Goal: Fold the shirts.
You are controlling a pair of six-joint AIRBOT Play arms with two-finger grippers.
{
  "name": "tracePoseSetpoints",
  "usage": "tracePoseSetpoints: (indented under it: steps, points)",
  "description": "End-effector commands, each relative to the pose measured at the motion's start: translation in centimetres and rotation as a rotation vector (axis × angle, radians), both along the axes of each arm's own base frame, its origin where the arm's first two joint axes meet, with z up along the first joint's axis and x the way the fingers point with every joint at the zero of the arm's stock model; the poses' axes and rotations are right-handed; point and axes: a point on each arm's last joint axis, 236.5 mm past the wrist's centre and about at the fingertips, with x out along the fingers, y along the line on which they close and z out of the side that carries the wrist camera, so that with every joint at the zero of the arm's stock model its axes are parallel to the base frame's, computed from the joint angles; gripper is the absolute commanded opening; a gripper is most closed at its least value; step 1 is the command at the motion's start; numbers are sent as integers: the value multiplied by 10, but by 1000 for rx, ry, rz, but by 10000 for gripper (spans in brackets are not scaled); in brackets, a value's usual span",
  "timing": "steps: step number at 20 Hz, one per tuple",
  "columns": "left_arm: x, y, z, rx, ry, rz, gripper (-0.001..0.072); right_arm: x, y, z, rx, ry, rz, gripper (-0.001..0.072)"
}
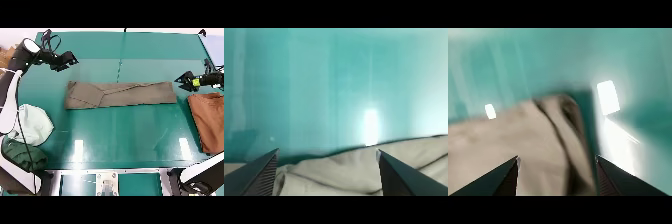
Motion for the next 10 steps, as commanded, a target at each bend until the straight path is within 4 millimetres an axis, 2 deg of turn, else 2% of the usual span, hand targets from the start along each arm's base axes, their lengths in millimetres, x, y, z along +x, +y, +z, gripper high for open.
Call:
tracePoseSetpoints:
  steps: [1,2,3,6,8,10]
  points:
    - [-12,-7,0,-28,51,-37,485,-22,2,-27,18,74,92,548]
    - [-17,-10,-1,-30,64,-54,90,-22,6,-36,29,89,99,549]
    - [-20,-12,-2,-27,70,-73,36,-23,11,-44,37,104,107,549]
    - [-25,-22,-1,-33,75,-106,27,-25,29,-63,70,142,139,548]
    - [-28,-37,0,-39,74,-131,27,-31,48,-68,91,173,189,536]
    - [-34,-60,0,-37,68,-169,27,-34,62,-67,102,185,234,309]
